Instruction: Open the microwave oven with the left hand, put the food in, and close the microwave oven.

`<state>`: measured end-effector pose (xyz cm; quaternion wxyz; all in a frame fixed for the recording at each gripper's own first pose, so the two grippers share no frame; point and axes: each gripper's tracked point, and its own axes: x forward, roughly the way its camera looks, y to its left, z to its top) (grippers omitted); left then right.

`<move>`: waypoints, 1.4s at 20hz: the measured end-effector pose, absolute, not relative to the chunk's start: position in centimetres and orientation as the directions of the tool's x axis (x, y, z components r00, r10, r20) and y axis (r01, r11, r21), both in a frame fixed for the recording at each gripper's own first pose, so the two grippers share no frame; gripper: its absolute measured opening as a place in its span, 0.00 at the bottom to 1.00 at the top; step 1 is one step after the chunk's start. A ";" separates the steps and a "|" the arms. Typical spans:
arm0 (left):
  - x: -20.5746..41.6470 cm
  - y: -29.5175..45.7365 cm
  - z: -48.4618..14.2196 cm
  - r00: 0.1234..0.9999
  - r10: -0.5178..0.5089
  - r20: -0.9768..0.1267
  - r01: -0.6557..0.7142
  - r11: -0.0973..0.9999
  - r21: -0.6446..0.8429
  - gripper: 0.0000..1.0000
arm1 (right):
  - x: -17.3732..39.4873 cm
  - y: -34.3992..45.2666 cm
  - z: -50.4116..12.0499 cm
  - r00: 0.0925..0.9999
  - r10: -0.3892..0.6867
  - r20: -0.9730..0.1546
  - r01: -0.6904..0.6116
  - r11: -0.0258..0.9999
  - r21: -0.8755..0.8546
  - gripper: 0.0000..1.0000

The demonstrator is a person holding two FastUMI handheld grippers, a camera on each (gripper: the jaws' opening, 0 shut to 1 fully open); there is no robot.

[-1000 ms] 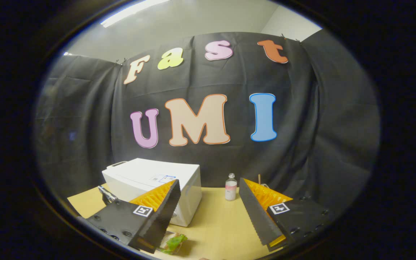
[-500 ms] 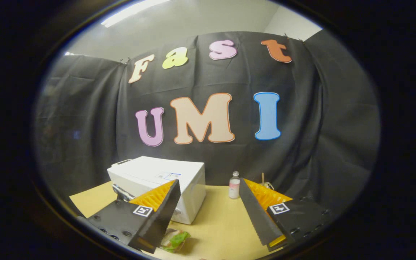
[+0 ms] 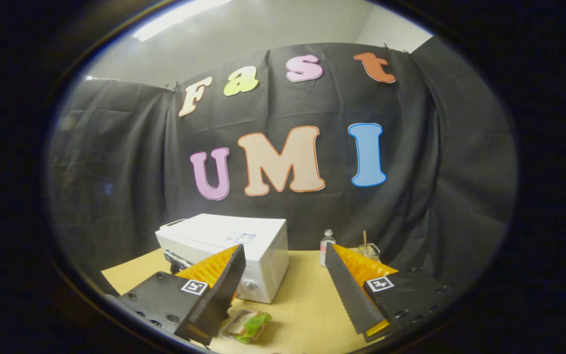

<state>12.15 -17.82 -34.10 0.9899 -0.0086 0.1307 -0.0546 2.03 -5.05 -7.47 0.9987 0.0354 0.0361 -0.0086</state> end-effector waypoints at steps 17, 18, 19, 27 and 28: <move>6.0 -16.5 -33.2 0.972 -0.150 -0.183 0.139 0.987 -0.075 0.14 | 3.9 -5.7 -10.0 0.995 -0.025 -0.101 0.030 0.998 0.052 0.92; 5.2 -16.4 -33.4 0.969 -0.152 -0.193 0.140 0.987 -0.072 0.14 | 4.3 -5.5 -10.2 0.995 -0.016 -0.100 0.022 0.998 0.061 0.92; 4.5 -16.1 -33.6 0.966 -0.149 -0.213 0.137 0.988 -0.067 0.15 | 4.4 -5.4 -10.5 0.995 -0.007 -0.102 0.014 0.997 0.071 0.92; 0.8 -14.1 -33.1 0.963 -0.102 -0.251 0.095 0.995 -0.039 0.22 | 3.0 -5.4 -11.8 0.993 -0.009 -0.115 0.019 0.996 0.089 0.99; 0.4 -13.9 -33.1 0.963 -0.099 -0.252 0.092 0.995 -0.039 0.23 | 2.7 -5.5 -12.0 0.993 -0.015 -0.117 0.025 0.996 0.087 0.99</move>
